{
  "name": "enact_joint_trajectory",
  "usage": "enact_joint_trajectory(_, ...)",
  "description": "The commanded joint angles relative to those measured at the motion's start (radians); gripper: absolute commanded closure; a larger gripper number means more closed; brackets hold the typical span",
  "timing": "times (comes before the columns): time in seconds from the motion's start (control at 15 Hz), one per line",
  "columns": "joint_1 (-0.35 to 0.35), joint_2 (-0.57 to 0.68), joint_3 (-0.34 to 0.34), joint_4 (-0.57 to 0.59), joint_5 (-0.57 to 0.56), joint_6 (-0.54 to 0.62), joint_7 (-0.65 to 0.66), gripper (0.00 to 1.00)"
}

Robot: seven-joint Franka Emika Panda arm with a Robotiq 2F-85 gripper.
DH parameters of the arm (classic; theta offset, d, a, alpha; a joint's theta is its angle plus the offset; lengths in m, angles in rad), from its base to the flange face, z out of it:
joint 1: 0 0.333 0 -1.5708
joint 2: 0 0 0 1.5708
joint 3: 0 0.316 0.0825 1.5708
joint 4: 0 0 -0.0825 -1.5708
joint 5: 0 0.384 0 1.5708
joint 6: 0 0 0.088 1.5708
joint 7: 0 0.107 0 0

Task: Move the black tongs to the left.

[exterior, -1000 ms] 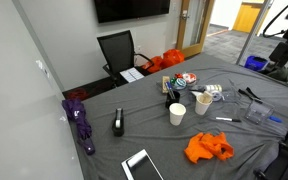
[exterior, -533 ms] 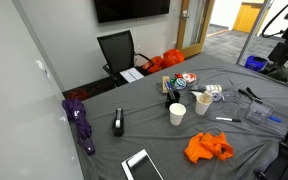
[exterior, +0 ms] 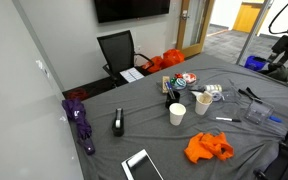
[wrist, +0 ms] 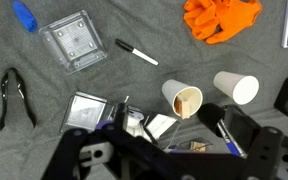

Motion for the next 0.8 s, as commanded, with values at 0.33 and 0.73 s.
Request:
enact_joint_trajectory(0.33,-0.078,0.327,-0.029,0.112,0.083,0.267,-0.042,0.00)
enact_joint_trajectory(0.73,-0.118,0.486,-0.002,0.111,0.017,0.476,-0.072,0.00)
